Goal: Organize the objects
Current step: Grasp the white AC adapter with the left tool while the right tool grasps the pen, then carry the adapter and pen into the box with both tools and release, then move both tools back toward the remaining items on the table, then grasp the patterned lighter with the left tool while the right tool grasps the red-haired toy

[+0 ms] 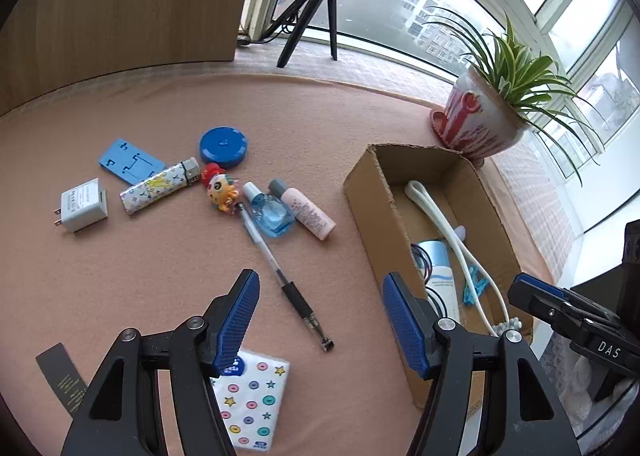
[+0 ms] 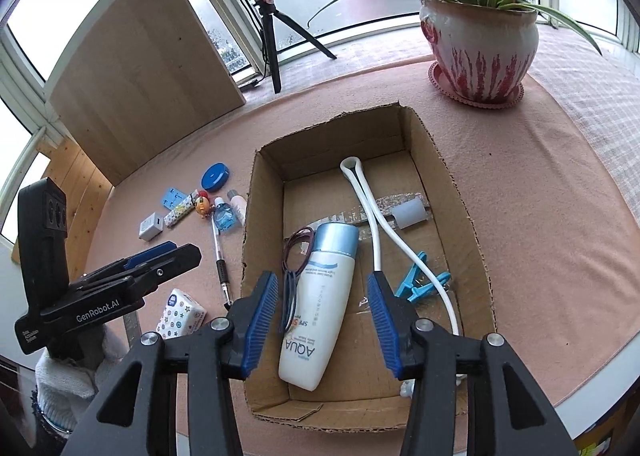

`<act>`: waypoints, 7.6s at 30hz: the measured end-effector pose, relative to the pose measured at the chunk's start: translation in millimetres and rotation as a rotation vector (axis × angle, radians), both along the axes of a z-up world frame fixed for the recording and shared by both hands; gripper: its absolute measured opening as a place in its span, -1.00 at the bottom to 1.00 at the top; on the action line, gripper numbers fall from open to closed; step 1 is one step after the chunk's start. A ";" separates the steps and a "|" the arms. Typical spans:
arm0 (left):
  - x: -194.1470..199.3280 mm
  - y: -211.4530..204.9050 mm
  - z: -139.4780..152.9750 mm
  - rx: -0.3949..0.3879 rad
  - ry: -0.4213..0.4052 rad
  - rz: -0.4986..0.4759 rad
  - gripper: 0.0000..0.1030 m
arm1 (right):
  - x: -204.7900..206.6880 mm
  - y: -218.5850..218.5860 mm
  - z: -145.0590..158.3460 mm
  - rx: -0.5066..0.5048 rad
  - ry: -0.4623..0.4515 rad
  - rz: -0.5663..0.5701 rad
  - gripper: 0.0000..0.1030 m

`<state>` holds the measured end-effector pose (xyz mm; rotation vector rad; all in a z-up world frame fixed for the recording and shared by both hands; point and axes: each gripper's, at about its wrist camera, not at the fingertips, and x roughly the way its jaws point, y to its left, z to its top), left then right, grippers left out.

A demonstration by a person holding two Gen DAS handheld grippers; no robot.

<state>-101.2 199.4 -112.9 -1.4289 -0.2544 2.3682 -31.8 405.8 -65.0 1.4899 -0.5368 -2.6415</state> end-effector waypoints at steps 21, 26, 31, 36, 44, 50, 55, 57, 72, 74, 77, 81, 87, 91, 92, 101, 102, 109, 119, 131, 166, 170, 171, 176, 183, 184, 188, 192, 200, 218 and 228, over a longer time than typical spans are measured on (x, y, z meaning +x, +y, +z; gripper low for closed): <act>-26.8 -156.8 -5.5 -0.128 0.006 0.082 0.32 | -45.4 -114.2 -12.7 -0.022 -0.051 0.207 -0.16; -51.9 -170.5 -11.3 -0.153 0.001 0.049 0.32 | -58.1 -132.4 -20.3 -0.010 -0.076 0.230 -0.16; -81.0 -166.8 -24.5 -0.231 -0.001 -0.022 0.33 | -80.4 -146.6 -35.1 0.018 -0.112 0.239 -0.16; -102.6 -154.2 -38.7 -0.326 0.012 -0.111 0.33 | -101.7 -156.4 -55.5 0.046 -0.171 0.250 -0.16; -121.8 -138.4 -60.6 -0.376 -0.003 -0.220 0.38 | -124.4 -165.1 -77.7 0.100 -0.238 0.265 -0.16; -123.6 -140.7 -72.0 -0.341 -0.053 -0.242 0.28 | -132.4 -170.9 -91.2 0.155 -0.272 0.271 -0.16; -117.8 -146.3 -73.5 -0.305 -0.053 -0.209 -0.11 | -131.8 -171.8 -93.0 0.170 -0.272 0.275 -0.18; -115.6 -148.5 -72.8 -0.279 -0.058 -0.182 -0.23 | -130.9 -172.5 -92.8 0.184 -0.269 0.276 -0.26; -36.0 -131.4 -71.3 -0.211 -0.048 -0.042 -0.24 | -103.2 -162.6 -93.2 0.118 -0.248 0.260 -0.84; -29.4 -132.6 -71.6 -0.186 -0.055 -0.005 -0.24 | -99.9 -159.9 -93.6 0.106 -0.244 0.256 -0.84; -16.9 -139.4 -69.6 -0.123 -0.073 0.060 -0.25 | -91.6 -155.6 -92.5 0.085 -0.236 0.242 -0.85; -3.4 -138.5 -62.4 -0.096 -0.073 0.085 -0.25 | -79.3 -148.2 -85.4 0.040 -0.221 0.224 -0.85; 4.2 -125.8 -33.9 -0.076 -0.017 0.086 -0.25 | -70.9 -137.3 -57.7 0.018 -0.159 0.223 -0.85; 2.8 -101.3 -15.2 -0.055 0.020 0.046 -0.25 | -56.9 -129.3 -32.6 -0.005 -0.114 0.208 -0.85; 3.2 -92.9 -10.9 -0.049 0.029 0.033 -0.25 | -51.2 -125.2 -28.4 -0.009 -0.102 0.202 -0.85; 7.1 5.8 16.6 0.003 0.081 -0.130 -0.25 | -21.1 -56.7 6.4 -0.022 -0.035 0.109 -0.85; 7.2 17.1 18.1 0.006 0.085 -0.148 -0.25 | -19.0 -48.3 8.2 -0.021 -0.033 0.095 -0.85; 2.8 86.1 14.6 0.001 0.093 -0.245 -0.25 | -5.9 6.6 6.2 -0.020 -0.037 -0.012 -0.85; -20.7 132.3 5.4 -0.043 0.098 -0.244 -0.24 | -0.6 43.3 -6.4 -0.047 -0.054 -0.068 -0.85; -23.8 122.0 16.2 -0.051 0.131 -0.198 0.21 | -0.6 52.8 -0.4 -0.030 -0.016 -0.085 -0.12; -38.8 -109.0 15.9 -0.177 0.099 0.049 0.21 | -54.4 -55.9 26.8 0.095 0.035 0.055 -0.11; -50.6 -125.5 11.8 -0.191 0.090 0.042 0.21 | -72.8 -75.2 19.9 0.056 0.014 0.102 -0.11; -53.9 -127.4 10.4 -0.199 0.089 0.044 0.21 | -77.1 -80.2 18.1 0.048 0.009 0.111 -0.11; -71.3 -122.8 -2.8 -0.203 0.078 -0.007 0.21 | -103.1 -99.4 8.3 -0.012 -0.026 0.152 -0.11; -95.3 -101.3 -35.4 -0.215 0.047 -0.082 0.16 | -144.7 -121.5 -12.5 -0.104 -0.104 0.201 -0.11; -97.8 -97.9 -39.4 -0.220 0.045 -0.093 0.15 | -150.6 -124.8 -16.2 -0.108 -0.116 0.203 -0.11; -108.9 -85.1 -50.8 -0.249 0.041 -0.143 0.15 | -172.4 -135.8 -33.6 -0.118 -0.158 0.218 -0.18; -119.4 -76.4 -56.9 -0.273 0.045 -0.177 0.15 | -190.4 -145.2 -49.0 -0.124 -0.195 0.226 -0.30; -130.3 -75.6 -69.6 -0.239 0.001 -0.196 -0.21 | -211.7 -153.6 -71.0 -0.170 -0.232 0.226 -0.41; -119.8 -67.2 -74.9 -0.235 -0.027 -0.213 -0.49 | -212.0 -163.3 -88.0 -0.092 -0.268 0.268 -0.44; -62.9 -91.8 -76.8 -0.206 -0.067 -0.147 -0.52 | -179.3 -169.9 -87.4 -0.074 -0.263 0.333 -0.47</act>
